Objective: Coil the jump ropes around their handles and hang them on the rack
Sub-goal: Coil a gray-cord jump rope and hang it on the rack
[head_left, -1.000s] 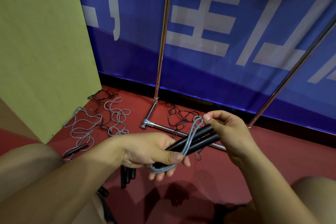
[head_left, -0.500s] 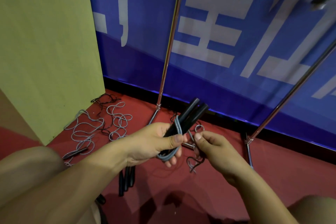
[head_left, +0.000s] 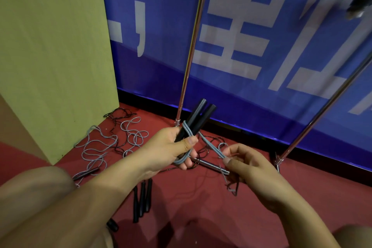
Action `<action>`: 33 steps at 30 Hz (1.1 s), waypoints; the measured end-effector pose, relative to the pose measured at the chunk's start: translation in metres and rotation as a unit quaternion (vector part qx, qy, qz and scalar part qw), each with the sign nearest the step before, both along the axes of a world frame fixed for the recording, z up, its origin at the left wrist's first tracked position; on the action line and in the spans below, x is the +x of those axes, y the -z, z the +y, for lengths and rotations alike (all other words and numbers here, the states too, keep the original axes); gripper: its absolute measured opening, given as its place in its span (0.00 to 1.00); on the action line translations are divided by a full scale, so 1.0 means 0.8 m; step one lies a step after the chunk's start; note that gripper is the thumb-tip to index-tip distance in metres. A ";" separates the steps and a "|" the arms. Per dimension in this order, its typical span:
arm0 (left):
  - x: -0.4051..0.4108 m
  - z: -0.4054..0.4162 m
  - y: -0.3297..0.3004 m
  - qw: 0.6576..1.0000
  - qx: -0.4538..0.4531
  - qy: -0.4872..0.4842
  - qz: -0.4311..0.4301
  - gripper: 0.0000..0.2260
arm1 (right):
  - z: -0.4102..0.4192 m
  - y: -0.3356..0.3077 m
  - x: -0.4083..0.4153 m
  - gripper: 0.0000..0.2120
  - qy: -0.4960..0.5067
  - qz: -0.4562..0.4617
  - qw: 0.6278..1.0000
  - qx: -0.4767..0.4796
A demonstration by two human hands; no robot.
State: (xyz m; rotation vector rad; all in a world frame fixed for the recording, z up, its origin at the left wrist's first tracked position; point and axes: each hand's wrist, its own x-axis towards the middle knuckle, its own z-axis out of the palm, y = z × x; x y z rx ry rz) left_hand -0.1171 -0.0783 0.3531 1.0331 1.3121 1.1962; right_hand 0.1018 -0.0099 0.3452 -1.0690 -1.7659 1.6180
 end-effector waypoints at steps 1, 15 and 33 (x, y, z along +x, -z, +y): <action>0.000 0.001 0.000 1.000 -0.002 -0.006 0.007 0.07 | -0.001 0.001 0.002 0.02 -0.009 -0.013 1.000 0.007; -0.008 0.011 0.011 0.995 -0.015 -0.085 0.053 0.06 | -0.015 -0.010 0.011 0.09 -0.023 -0.098 0.993 0.054; 0.003 0.021 0.052 0.947 -0.083 0.069 0.303 0.12 | -0.029 -0.003 0.003 0.03 -0.101 -0.057 0.981 0.154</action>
